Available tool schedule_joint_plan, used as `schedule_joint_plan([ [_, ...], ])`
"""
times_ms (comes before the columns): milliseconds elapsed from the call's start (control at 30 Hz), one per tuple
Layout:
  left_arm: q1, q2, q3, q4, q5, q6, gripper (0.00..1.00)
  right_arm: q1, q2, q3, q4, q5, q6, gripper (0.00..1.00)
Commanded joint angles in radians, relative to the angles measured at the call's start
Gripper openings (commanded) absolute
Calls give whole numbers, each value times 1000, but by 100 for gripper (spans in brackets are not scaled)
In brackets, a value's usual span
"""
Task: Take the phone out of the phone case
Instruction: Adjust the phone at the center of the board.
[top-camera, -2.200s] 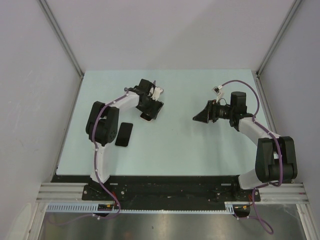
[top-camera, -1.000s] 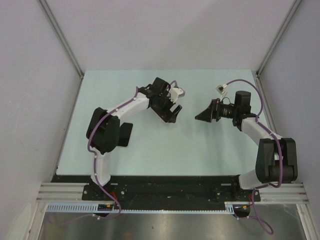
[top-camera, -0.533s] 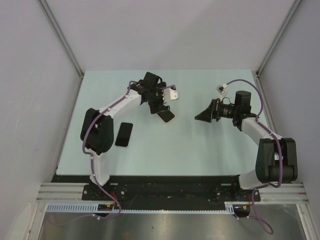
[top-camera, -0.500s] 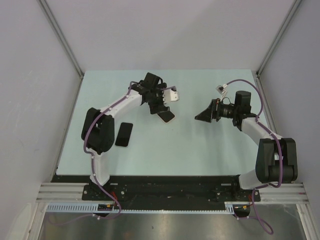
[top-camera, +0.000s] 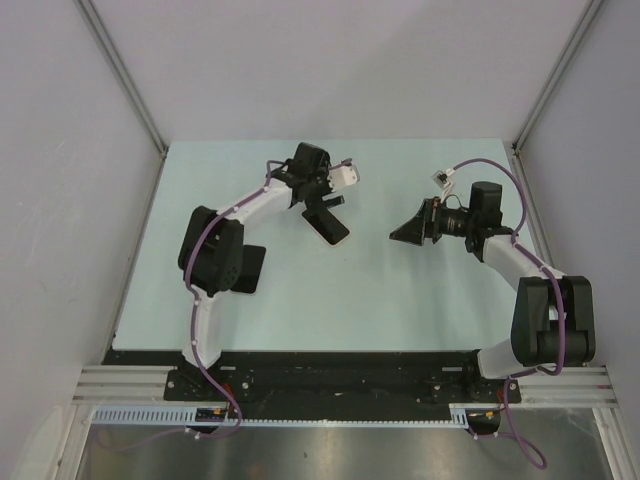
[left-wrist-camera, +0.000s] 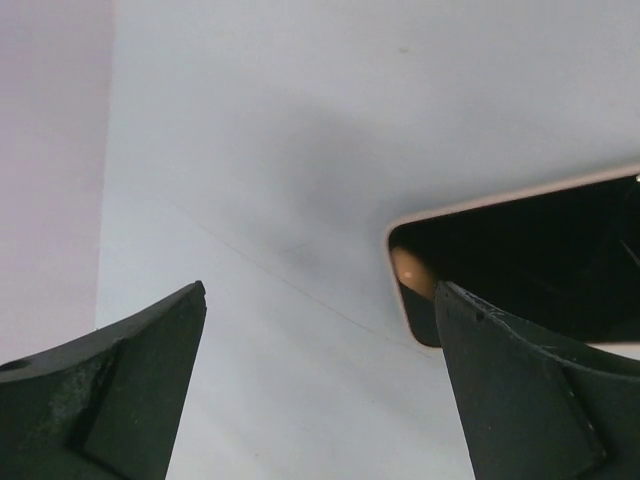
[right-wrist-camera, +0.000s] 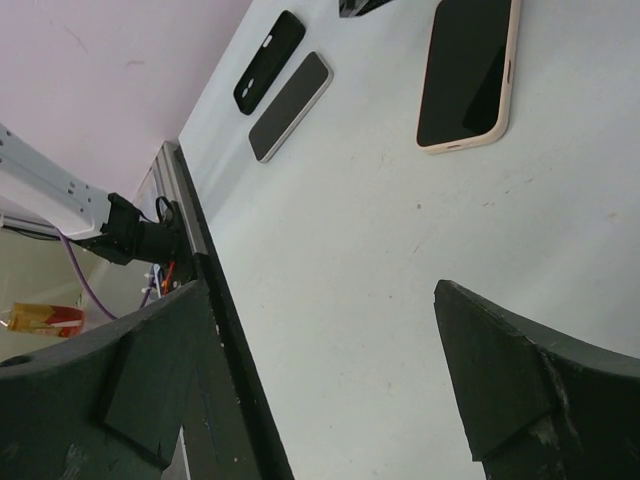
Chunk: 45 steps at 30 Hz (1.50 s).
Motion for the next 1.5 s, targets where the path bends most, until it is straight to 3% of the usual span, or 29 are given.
schedule_joint_plan([
  [0,-3,19,29,167,-155,-143,100,-4,-34,21,10,1,-26,100],
  [167,-25,116,57,172,-268,-82,100,-4,-34,21,6,3,-32,100],
  [767,-32,165,118,216,-221,-97,100,0,-40,21,-2,1,-50,100],
  [1033,-57,239,123,215,-313,-16,100,0,-43,21,-10,0,-60,100],
  [1467,-55,23,-151,140,-294,-11,100,19,-48,21,-27,15,-93,100],
])
